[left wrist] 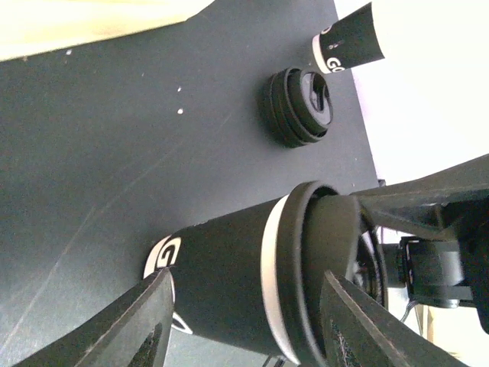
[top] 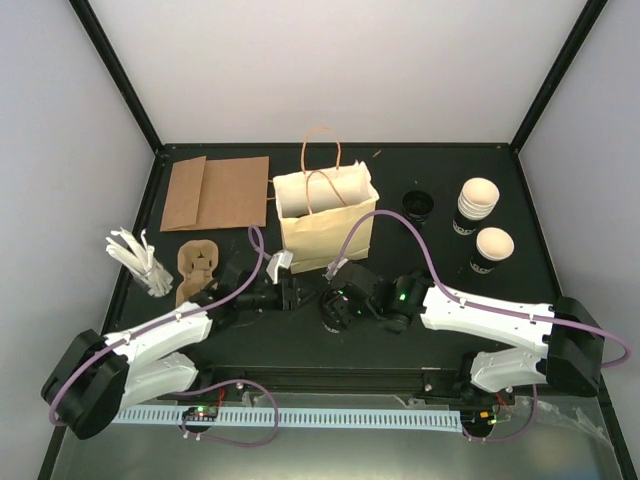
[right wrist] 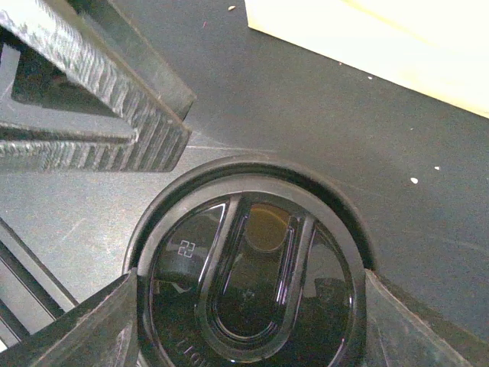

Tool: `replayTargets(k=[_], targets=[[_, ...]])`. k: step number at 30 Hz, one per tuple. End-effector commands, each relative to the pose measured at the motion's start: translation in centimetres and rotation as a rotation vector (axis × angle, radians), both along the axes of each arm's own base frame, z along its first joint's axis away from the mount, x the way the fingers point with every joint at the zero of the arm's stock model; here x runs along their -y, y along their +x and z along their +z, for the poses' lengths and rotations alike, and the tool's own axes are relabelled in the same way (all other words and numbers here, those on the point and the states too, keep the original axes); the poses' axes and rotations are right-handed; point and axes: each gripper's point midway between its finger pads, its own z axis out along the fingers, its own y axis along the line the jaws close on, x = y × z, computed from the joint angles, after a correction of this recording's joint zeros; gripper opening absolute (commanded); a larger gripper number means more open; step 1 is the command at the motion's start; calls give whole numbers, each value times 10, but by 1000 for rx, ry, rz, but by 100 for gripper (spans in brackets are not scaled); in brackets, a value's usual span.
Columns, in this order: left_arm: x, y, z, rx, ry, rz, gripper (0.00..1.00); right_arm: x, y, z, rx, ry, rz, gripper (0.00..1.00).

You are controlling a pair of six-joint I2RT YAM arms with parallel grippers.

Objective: Pack the takeout coffee

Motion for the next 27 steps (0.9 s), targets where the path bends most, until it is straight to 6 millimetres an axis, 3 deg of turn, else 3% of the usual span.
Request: replayTargets(k=[1,7,12,18,27], targets=[[-2,-17,-8,-45,-12,-24,55,12,-32,-30,-164,-81,36,71],[1,-24,-9,-55,-17,-51,46,9,-29,-19,-140,-65,47,73],[8,-28,-1,-35,-51,-81,47,8,-30,-20,-133,-90,62,73],[0,-26,11,12,-86,-21,47,10,-30,-27,-121,-130,56,73],[-2,-35,-7,-46,-63,-46,46,4,-31,-27,-118,-134,69,73]])
